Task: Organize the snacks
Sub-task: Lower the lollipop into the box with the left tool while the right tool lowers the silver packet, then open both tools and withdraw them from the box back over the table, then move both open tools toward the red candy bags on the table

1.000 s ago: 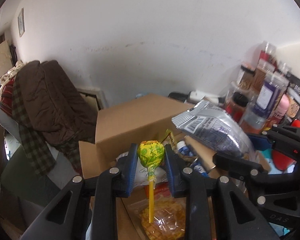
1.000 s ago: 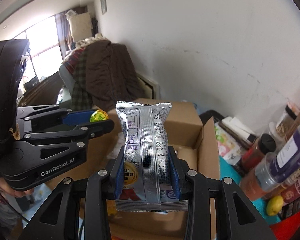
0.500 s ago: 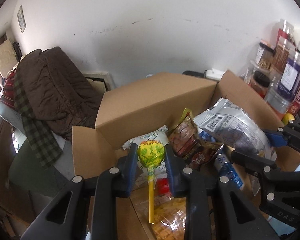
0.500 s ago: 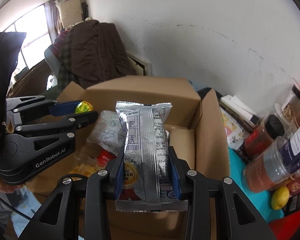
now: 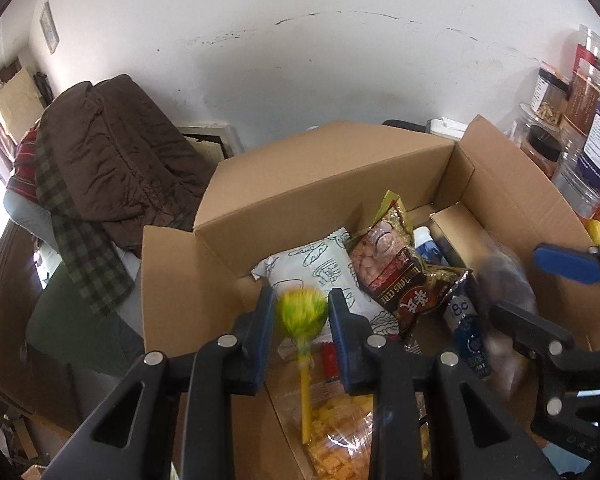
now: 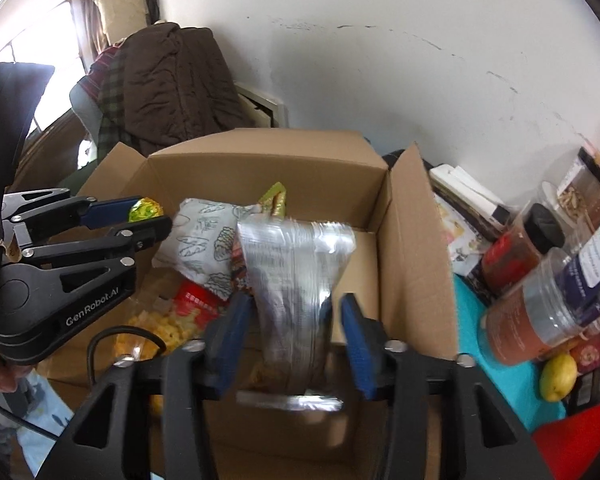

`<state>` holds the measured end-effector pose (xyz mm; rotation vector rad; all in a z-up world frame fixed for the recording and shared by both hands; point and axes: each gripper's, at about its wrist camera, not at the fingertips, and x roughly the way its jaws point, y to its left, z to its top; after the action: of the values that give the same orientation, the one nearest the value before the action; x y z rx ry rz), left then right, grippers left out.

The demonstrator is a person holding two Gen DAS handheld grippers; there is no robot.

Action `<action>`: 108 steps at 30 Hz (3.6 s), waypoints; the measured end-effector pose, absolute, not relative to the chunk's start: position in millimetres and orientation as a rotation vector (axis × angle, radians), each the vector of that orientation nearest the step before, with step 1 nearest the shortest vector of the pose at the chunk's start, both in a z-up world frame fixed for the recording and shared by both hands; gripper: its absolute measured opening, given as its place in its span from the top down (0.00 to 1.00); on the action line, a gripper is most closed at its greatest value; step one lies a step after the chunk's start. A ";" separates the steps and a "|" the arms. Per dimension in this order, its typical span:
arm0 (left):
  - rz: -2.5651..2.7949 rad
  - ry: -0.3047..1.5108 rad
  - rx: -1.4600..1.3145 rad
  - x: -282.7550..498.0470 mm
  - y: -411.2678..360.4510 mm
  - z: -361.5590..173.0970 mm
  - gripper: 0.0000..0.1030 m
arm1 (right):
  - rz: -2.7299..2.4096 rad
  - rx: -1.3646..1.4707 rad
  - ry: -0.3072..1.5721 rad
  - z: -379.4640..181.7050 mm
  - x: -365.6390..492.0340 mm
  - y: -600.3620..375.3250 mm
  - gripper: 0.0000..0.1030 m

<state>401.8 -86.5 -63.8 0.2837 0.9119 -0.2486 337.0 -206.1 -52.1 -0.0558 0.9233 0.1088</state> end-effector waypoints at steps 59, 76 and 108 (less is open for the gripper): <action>-0.503 0.449 0.226 160.9 -65.3 115.9 0.06 | 0.025 -0.106 0.465 119.9 95.6 -194.8 0.31; -0.601 0.574 0.270 122.2 -72.6 37.4 0.06 | -0.028 0.008 0.586 29.9 44.7 -204.0 0.29; -0.466 0.883 0.202 164.0 -31.2 -97.9 0.06 | 0.017 0.097 0.896 -92.1 109.9 -194.2 0.18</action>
<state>164.0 -31.2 -97.9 0.2023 0.8834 -0.4657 109.9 -194.2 -92.1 0.0968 0.8965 0.0166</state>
